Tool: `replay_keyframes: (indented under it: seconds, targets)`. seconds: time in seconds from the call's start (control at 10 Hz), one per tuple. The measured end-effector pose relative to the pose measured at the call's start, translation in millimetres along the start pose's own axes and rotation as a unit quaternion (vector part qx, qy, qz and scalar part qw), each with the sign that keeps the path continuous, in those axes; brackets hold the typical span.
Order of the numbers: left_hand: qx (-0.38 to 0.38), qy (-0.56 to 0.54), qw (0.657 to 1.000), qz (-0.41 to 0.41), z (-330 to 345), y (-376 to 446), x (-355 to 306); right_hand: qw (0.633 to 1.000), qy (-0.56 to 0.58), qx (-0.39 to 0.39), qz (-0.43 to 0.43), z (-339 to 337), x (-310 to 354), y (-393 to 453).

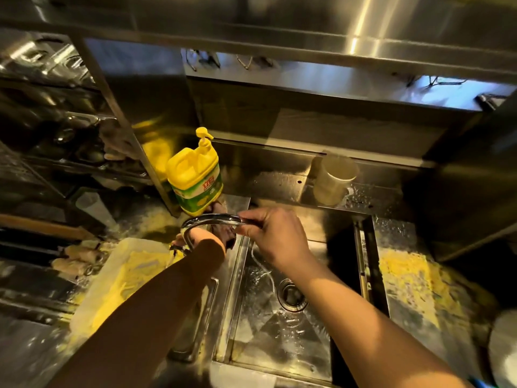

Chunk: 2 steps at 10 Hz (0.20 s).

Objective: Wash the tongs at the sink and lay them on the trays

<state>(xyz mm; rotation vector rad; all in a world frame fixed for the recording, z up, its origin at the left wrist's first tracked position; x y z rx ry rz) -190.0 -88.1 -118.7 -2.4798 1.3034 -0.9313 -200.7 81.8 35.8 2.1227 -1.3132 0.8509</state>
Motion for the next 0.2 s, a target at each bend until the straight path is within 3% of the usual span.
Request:
replay_keyframes:
  seconds: [0.1, 0.2]
  targets:
    - [-0.059, -0.040, 0.988, 0.139, -2, -24, -26, 0.990, 0.138, 0.010, 0.024, -23, -5, -4]
    - [-0.051, -0.271, 0.931, 0.237, 12, -72, -50, 0.986, 0.159, -0.032, 0.037, -60, -15, -31]
Point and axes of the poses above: each hand's wrist, its own y-axis towards the middle knuckle, its own z-axis out of the palm, x = y × z, the point moved 8 cm from there along y, towards the middle knuckle, and after that the axes turned 4 degrees about -x, right-handed, at the moved point
